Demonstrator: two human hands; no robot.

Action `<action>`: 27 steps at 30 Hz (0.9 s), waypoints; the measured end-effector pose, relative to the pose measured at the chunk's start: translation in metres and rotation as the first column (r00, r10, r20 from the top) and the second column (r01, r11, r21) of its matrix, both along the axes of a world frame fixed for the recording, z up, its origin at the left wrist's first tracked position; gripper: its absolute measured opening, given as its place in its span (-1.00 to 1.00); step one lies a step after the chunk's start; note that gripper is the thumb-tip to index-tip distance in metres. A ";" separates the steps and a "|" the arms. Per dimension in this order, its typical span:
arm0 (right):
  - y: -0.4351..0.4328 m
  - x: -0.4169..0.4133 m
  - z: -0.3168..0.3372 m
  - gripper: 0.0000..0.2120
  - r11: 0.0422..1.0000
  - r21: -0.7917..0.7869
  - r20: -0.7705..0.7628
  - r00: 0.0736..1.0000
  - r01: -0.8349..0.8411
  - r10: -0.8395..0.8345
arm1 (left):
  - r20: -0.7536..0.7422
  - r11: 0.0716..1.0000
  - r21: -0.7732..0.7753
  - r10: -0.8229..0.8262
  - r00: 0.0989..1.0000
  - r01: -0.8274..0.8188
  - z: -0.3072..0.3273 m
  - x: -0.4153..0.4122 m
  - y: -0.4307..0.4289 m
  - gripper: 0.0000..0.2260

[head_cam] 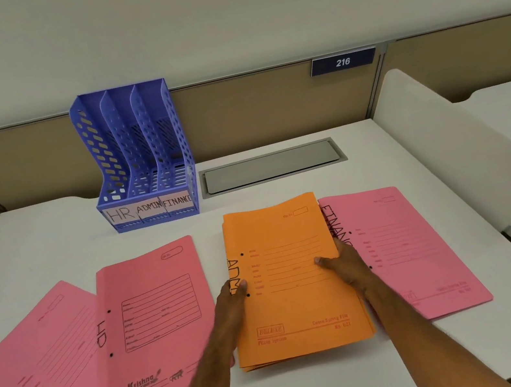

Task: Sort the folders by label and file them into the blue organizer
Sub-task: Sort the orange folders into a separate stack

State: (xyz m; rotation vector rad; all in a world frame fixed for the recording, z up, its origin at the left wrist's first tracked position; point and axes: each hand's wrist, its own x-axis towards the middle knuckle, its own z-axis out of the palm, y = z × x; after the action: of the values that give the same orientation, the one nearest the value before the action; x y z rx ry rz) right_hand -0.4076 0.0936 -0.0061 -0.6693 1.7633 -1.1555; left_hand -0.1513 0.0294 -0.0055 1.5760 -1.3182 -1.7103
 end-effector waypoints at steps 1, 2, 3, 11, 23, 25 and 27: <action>-0.001 -0.001 -0.002 -0.47 1.000 0.026 -0.087 0.996 -0.006 0.008 | 0.027 1.000 -0.007 0.020 0.999 -0.019 -0.003 -0.003 0.000 -0.69; -0.002 -0.002 -0.004 -0.43 0.999 0.052 -0.155 0.988 -0.008 0.016 | 0.061 0.999 -0.021 0.037 0.997 -0.036 -0.006 -0.006 0.001 -0.69; -0.003 -0.002 -0.005 -0.41 0.998 0.069 -0.201 0.979 -0.008 0.022 | 0.097 0.998 -0.042 0.048 0.994 -0.044 -0.007 -0.008 0.003 -0.71; -0.010 0.003 -0.010 -0.47 0.971 0.236 -0.402 0.907 -0.029 0.124 | 0.299 0.982 -0.188 0.045 0.953 0.013 -0.020 -0.016 0.000 -0.82; -0.019 0.025 0.000 -0.46 0.869 0.495 -0.647 0.664 -0.009 0.376 | 0.489 0.991 -0.117 0.006 0.872 0.059 -0.025 -0.010 -0.013 -0.64; -0.018 0.032 0.002 -0.51 0.868 0.496 -0.681 0.618 -0.005 0.393 | 0.482 0.989 -0.136 0.010 0.876 0.063 -0.021 -0.003 -0.016 -0.54; -0.021 0.044 0.007 -0.50 0.870 0.494 -0.738 0.535 0.013 0.411 | 0.486 0.978 -0.196 0.034 0.873 0.071 -0.017 0.008 -0.019 -0.49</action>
State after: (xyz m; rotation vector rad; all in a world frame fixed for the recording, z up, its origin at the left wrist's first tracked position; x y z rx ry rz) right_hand -0.3635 0.0726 0.0004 -1.2252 2.5300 -0.1552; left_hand -0.1434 0.0099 -0.0221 1.9444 -1.6897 -1.1640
